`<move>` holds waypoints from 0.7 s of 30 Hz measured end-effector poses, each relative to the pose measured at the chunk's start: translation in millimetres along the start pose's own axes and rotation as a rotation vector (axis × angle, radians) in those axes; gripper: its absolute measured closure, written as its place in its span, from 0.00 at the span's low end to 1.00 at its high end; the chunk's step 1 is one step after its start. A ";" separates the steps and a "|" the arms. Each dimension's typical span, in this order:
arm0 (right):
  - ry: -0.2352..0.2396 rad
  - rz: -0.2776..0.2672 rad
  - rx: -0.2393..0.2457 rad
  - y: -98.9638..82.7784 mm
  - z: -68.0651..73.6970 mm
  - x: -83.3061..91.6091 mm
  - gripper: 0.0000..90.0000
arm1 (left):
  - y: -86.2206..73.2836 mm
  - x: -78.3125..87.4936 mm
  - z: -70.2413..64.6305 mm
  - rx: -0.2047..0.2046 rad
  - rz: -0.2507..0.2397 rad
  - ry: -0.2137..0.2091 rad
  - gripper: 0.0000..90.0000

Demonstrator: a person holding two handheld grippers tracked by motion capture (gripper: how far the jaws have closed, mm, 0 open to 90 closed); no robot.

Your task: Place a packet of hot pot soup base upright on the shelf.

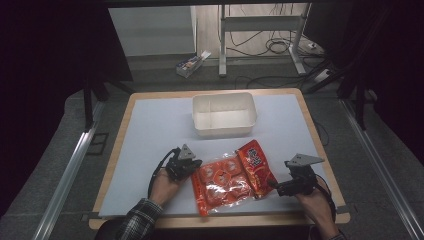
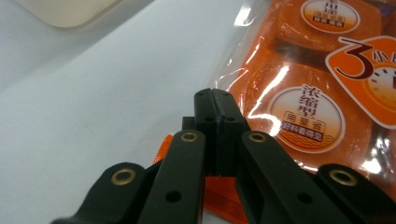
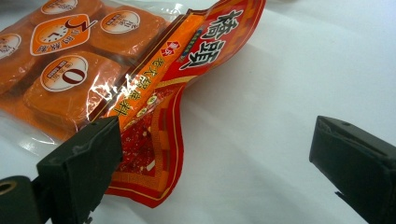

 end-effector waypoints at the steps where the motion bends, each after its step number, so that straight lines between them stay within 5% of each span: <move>1: 0.001 0.001 0.002 -0.2 0.0 -0.1 0.03 | -1.1 2.2 -2.5 -0.010 0.006 0.010 1.00; 8: 0.009 0.005 0.006 -0.2 1.8 -1.4 0.03 | -6.4 13.4 -9.7 -0.005 0.015 -0.036 1.00; 9: 0.011 0.006 0.004 -0.3 1.9 -1.4 0.03 | -16.4 14.6 -15.6 -0.042 0.088 -0.062 1.00; 14: 0.014 0.000 0.002 0.3 2.2 -1.4 0.03 | -23.8 22.2 -30.3 -0.115 0.100 -0.048 1.00; 15: 0.015 0.001 0.003 0.3 2.5 -1.4 0.03 | -19.3 19.7 -30.7 -0.136 0.078 -0.019 1.00; 19: 0.020 0.003 0.000 0.0 2.6 -2.1 0.03 | 4.8 10.0 -15.8 -0.064 -0.022 -0.012 1.00; 21: 0.020 0.003 -0.002 -0.4 2.4 -2.7 0.03 | 8.9 -2.6 -6.1 -0.036 -0.008 0.000 1.00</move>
Point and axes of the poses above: each handheld gripper's, and its own axes: x roughly backward along the jaws, y roughly out of its top, z roughly to its left, the point moved 8 cm from there along -x, roughly forward along the jaws, and after that the axes turned 14 degrees about x, right-handed, at the moved point
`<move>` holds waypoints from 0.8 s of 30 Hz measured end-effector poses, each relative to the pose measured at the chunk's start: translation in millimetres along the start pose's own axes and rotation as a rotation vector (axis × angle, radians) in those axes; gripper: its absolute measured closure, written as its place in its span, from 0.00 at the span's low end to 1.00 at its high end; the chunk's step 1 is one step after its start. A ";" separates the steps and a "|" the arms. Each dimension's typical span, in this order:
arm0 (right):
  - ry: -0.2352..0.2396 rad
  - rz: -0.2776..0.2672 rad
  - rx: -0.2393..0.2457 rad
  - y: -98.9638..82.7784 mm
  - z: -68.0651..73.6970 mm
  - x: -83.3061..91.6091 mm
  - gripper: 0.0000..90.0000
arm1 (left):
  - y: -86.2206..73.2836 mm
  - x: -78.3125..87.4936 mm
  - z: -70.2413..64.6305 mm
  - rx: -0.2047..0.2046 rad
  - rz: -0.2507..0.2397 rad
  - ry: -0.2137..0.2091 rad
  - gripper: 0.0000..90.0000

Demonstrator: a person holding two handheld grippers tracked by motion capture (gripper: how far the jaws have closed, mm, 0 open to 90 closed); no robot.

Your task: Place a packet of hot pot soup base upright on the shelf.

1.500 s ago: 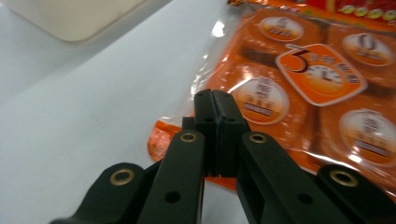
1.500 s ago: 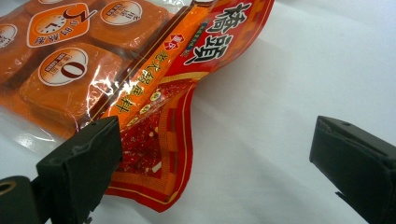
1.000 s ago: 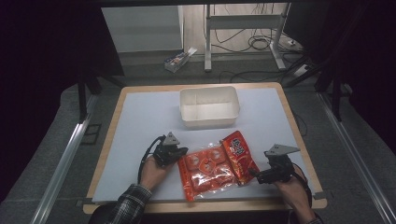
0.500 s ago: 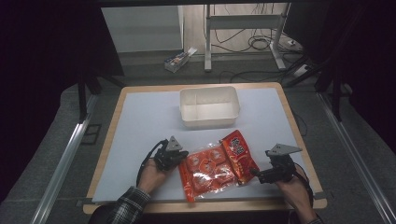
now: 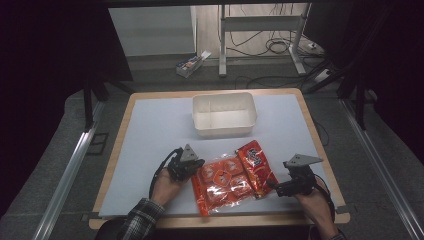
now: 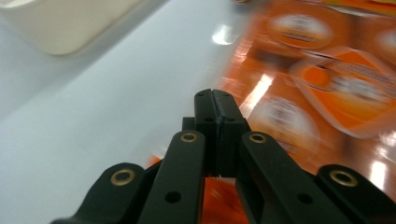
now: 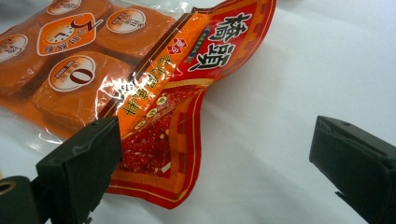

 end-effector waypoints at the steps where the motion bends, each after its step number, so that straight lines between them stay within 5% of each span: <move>1: 0.001 0.001 -0.001 -0.4 -0.2 -0.4 0.03 | -2.2 -6.6 4.7 -0.001 0.016 0.020 1.00; 5: 0.003 0.000 -0.009 -0.5 -0.4 -0.7 0.03 | -2.5 -10.2 6.6 0.045 0.018 -0.013 1.00; 24: 0.015 0.009 -0.014 -1.4 1.1 -1.1 0.03 | -29.5 13.7 -38.2 -0.040 0.103 -0.019 1.00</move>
Point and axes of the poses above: each handheld gripper's, and its own axes: x roughly backward along the jaws, y roughly out of its top, z roughly to its left, the point moved 8 cm from there along -x, roughly forward along the jaws, and after that the axes turned 14 degrees about x, right-handed, at the moved point
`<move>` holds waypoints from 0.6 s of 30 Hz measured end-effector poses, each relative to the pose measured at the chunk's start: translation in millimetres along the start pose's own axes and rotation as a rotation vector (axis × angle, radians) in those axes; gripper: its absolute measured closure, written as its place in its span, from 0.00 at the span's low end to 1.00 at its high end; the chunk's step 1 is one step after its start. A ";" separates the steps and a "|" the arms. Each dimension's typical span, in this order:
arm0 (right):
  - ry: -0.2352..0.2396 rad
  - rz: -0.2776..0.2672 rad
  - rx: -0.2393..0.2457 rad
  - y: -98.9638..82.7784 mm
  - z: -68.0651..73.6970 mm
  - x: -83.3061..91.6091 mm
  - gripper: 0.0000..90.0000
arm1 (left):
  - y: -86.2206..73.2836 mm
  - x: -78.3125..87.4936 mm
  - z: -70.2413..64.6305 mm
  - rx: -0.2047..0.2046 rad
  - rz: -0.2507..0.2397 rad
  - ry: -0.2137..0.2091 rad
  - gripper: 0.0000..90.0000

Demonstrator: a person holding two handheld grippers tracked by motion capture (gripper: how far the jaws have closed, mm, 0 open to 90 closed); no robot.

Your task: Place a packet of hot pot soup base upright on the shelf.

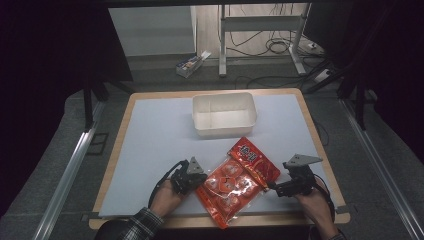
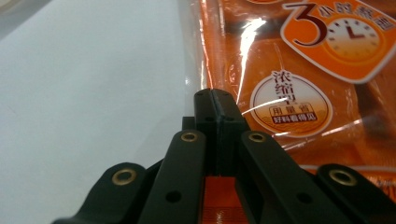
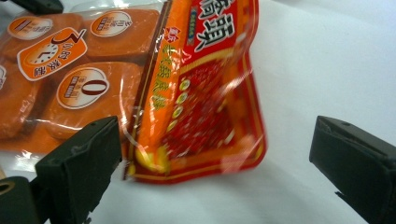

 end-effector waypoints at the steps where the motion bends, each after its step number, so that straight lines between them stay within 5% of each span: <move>1: 0.000 0.000 -0.001 0.0 0.1 0.0 0.03 | -0.4 0.4 -0.1 0.002 -0.002 0.000 1.00; 5: 0.002 0.006 -0.006 -0.8 0.1 -0.9 0.03 | 0.7 2.3 4.0 0.018 -0.016 -0.020 0.99; 6: 0.002 0.020 -0.015 -2.4 0.1 -1.7 0.03 | 2.5 6.7 9.5 0.019 -0.042 0.009 0.90; 10: 0.005 0.026 -0.029 -3.1 0.0 -2.3 0.03 | 7.0 19.5 12.3 0.039 -0.102 -0.007 0.79; 12: 0.007 0.028 -0.061 -2.7 -0.9 -3.3 0.02 | 7.1 31.3 13.8 0.075 -0.151 -0.033 0.62; 18: 0.012 0.002 -0.105 3.9 -3.1 -2.8 0.02 | -7.7 44.1 15.2 0.104 -0.159 -0.019 0.29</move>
Point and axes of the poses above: each handheld gripper's, and its own axes: x roughly backward along the jaws, y roughly out of its top, z roughly to its left, the point moved 8 cm from there along -x, roughly forward along the jaws, and after that the axes turned 14 degrees about x, right-handed, at the moved point
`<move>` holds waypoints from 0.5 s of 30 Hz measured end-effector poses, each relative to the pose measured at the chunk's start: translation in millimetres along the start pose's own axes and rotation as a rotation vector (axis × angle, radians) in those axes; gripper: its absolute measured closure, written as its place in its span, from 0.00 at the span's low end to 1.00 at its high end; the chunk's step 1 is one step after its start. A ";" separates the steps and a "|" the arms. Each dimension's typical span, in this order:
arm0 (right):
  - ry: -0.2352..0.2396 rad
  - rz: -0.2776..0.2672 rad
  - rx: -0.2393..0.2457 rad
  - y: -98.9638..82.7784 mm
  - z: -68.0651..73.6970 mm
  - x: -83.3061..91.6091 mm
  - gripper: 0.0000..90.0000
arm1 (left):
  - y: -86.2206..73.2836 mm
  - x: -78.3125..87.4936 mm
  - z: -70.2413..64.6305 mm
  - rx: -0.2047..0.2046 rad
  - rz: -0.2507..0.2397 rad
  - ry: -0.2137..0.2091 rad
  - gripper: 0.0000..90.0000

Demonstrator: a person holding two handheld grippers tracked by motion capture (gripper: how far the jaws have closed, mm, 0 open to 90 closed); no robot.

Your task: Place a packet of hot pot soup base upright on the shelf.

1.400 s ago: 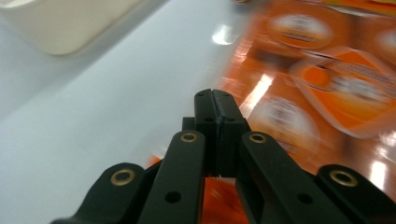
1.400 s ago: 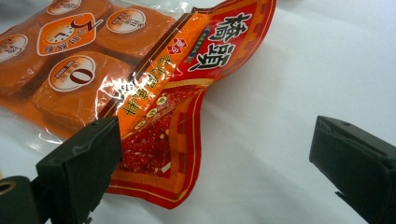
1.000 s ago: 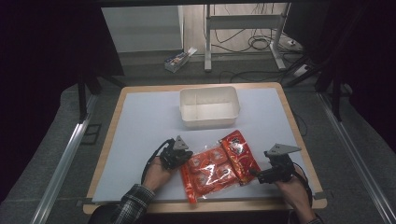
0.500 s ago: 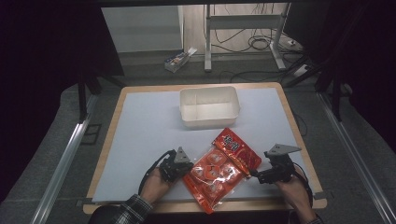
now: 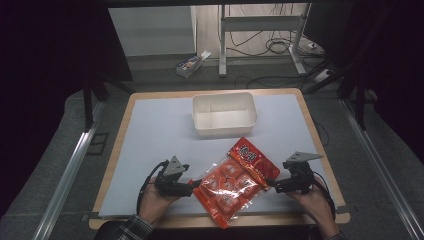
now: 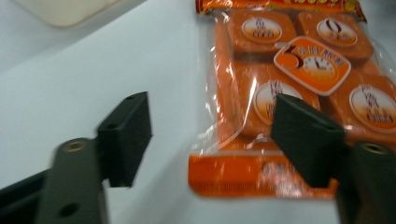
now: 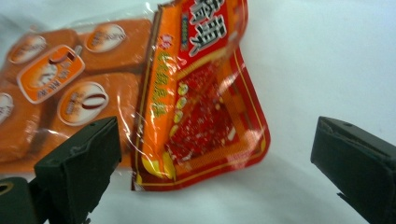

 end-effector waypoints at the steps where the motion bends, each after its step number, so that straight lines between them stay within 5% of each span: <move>1: -0.004 -0.006 0.003 1.8 -0.2 0.5 0.02 | -1.8 2.2 0.5 0.000 0.002 0.005 0.23; 5: -0.014 -0.015 -0.003 6.2 -1.9 1.0 0.02 | -7.1 9.0 3.1 0.000 0.009 0.021 0.13; 15: -0.004 0.010 -0.015 16.3 -9.8 -8.6 0.11 | -21.1 13.0 13.8 -0.071 0.031 0.101 0.03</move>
Point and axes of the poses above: each handheld gripper's, and its own axes: x roughly backward along the jaws, y roughly out of its top, z roughly to its left, the point moved 8 cm from there along -x, roughly forward along the jaws, and after that the axes turned 14 degrees about x, right-handed, at the moved point
